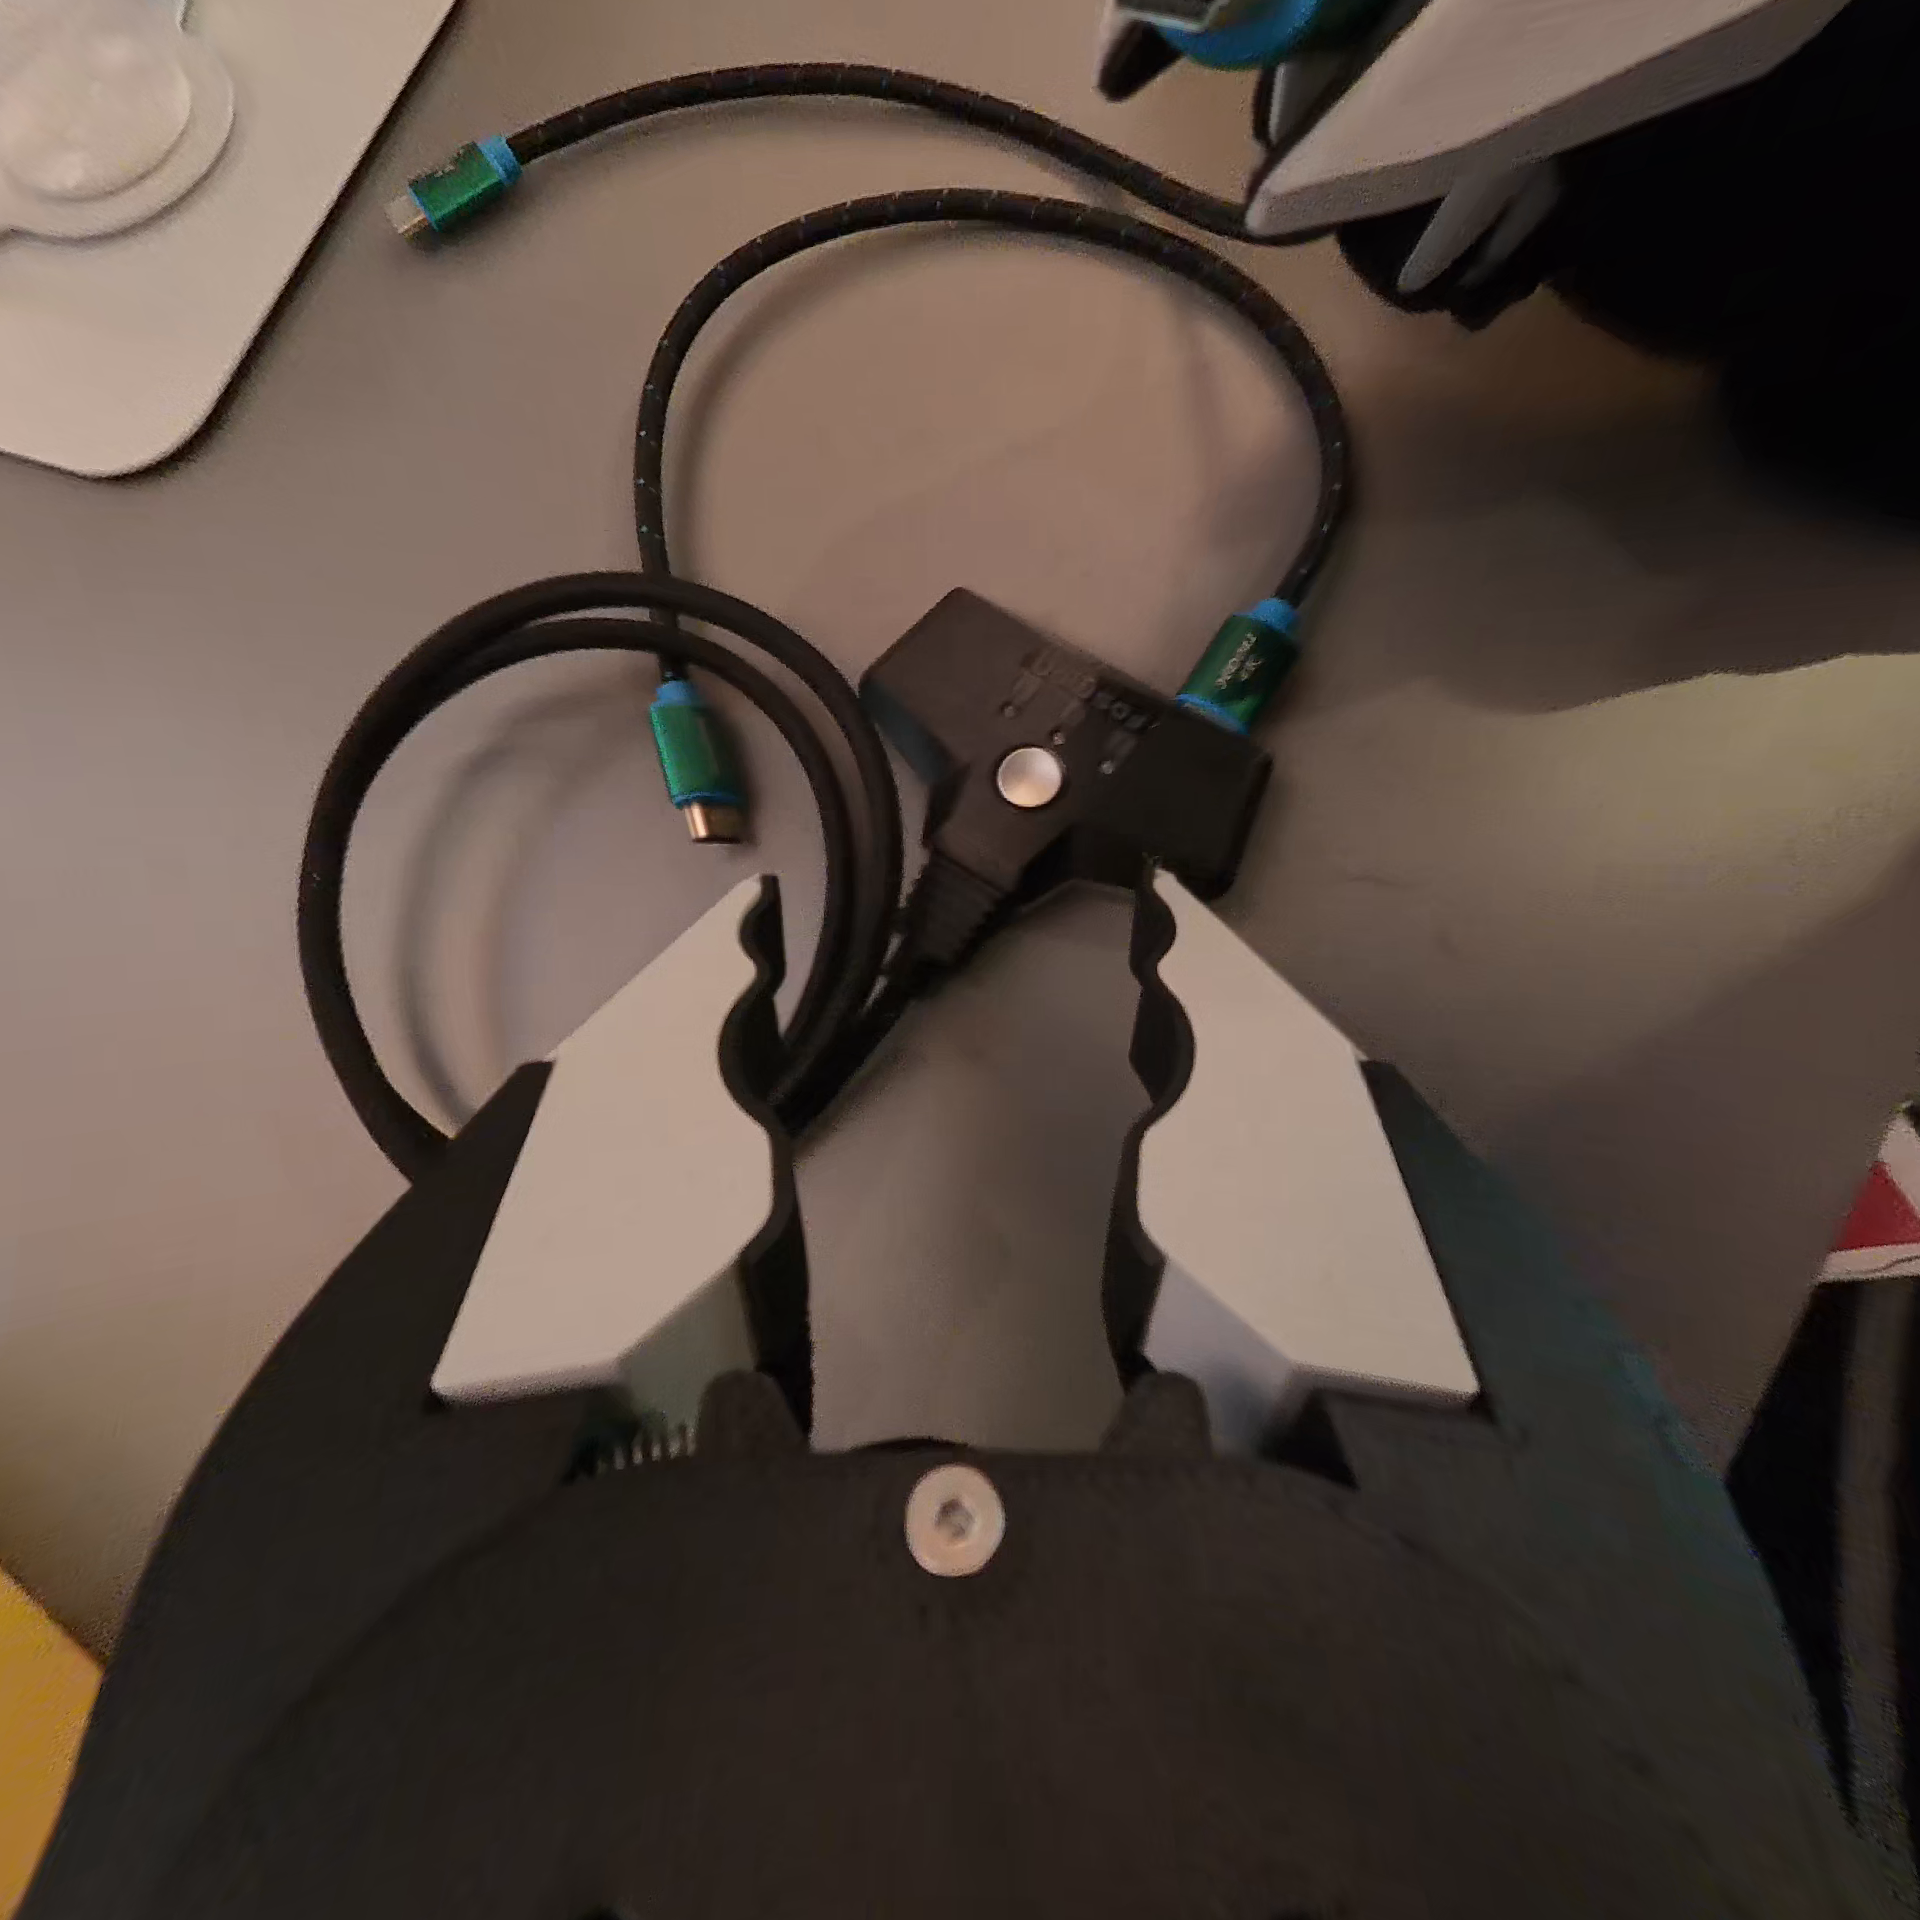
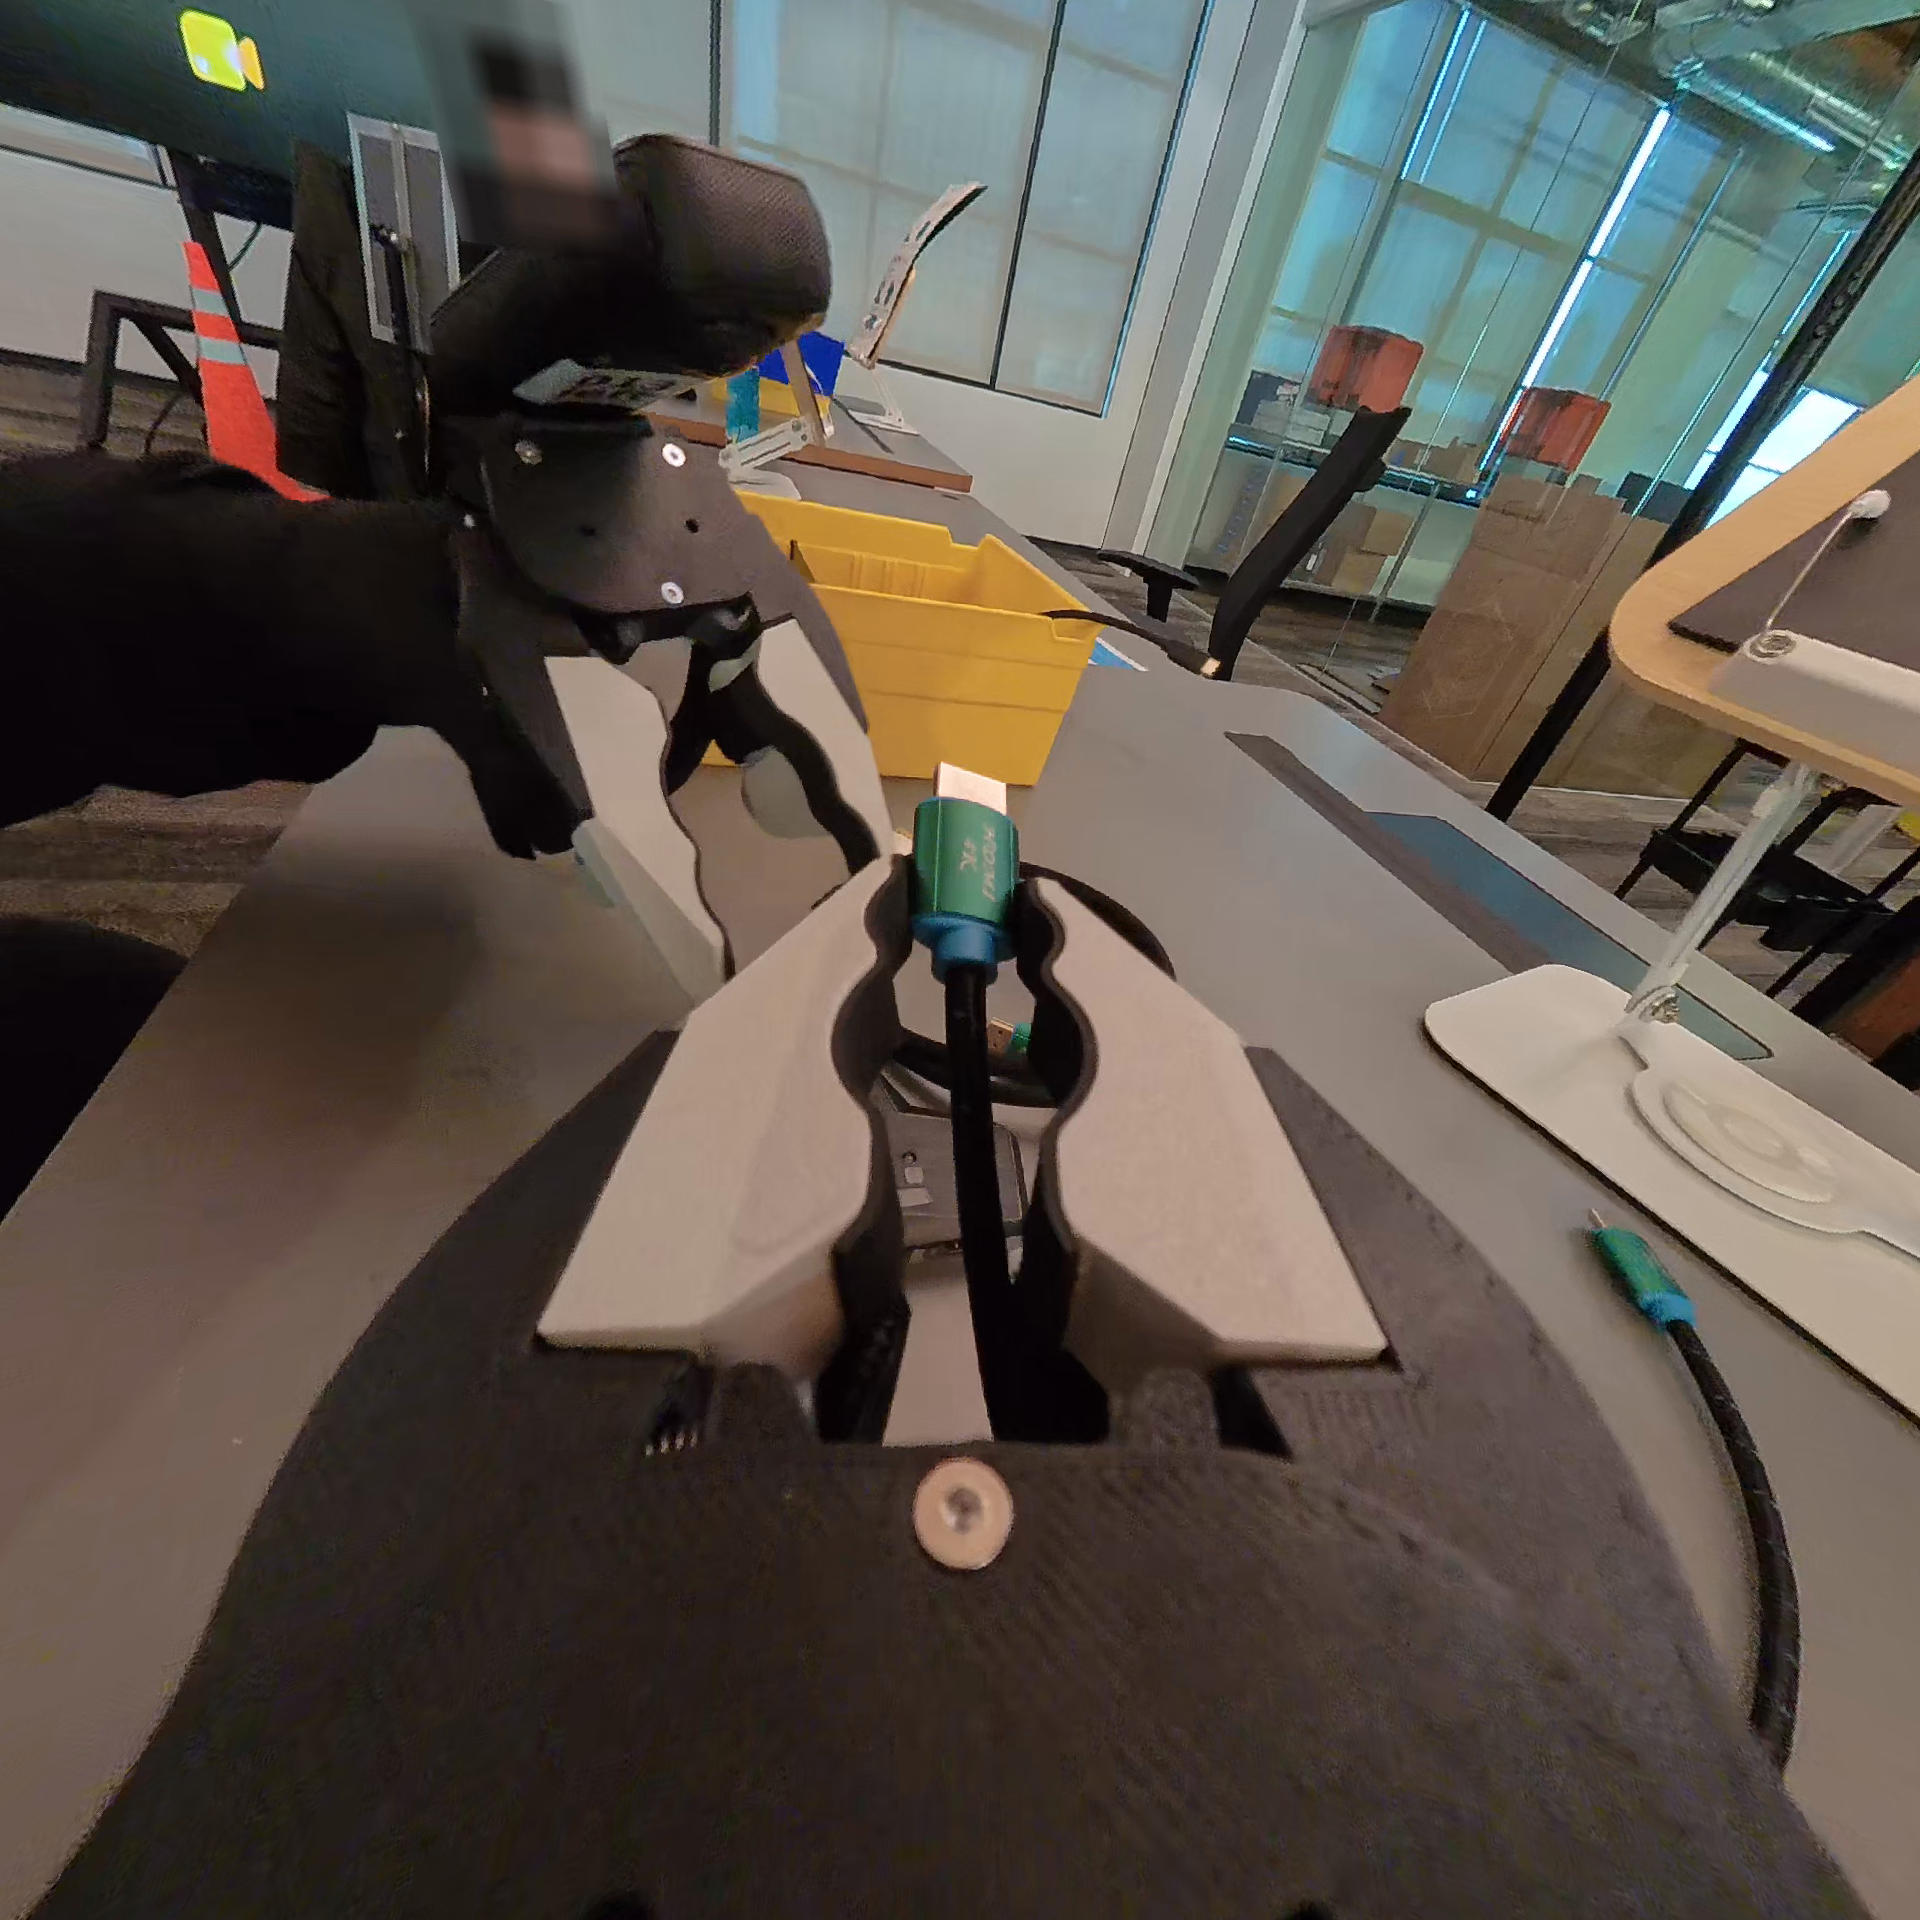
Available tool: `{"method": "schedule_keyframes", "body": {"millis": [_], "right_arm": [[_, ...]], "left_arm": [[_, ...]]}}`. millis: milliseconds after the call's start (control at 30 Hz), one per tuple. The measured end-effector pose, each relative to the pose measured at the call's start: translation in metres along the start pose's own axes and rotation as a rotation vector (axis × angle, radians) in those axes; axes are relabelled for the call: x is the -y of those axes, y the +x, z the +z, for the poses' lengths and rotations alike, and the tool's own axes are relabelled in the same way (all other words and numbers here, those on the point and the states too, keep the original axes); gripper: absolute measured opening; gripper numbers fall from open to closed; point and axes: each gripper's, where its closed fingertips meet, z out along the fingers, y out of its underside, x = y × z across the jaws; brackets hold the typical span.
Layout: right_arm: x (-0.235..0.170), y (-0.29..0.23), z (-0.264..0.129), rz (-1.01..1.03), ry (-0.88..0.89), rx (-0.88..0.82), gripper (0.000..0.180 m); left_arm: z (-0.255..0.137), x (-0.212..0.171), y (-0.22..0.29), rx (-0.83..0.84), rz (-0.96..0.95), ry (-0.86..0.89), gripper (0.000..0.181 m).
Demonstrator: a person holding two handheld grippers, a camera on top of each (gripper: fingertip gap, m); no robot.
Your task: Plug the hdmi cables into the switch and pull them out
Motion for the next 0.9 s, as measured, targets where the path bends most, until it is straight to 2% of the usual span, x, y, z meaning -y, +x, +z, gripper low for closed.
{"method": "schedule_keyframes", "body": {"millis": [300,633,700,767,900], "right_arm": [[0.004,0.009,-0.005,0.029,0.028,-0.029,0.015],[0.008,0.015,-0.009,0.066,0.058,-0.041,0.017],[0.008,0.015,-0.009,0.068,0.058,-0.04,0.017],[0.009,0.015,-0.01,0.071,0.06,-0.04,0.017],[0.008,0.015,-0.01,0.073,0.057,-0.04,0.017]], "left_arm": [[0.028,-0.023,0.02,-0.198,0.039,-0.165,0.083],[0.048,-0.015,0.023,-0.2,0.057,-0.189,0.091],[0.048,-0.014,0.023,-0.205,0.062,-0.201,0.089],[0.048,-0.012,0.023,-0.217,0.047,-0.192,0.076],[0.048,-0.011,0.023,-0.222,0.022,-0.162,0.075]]}}
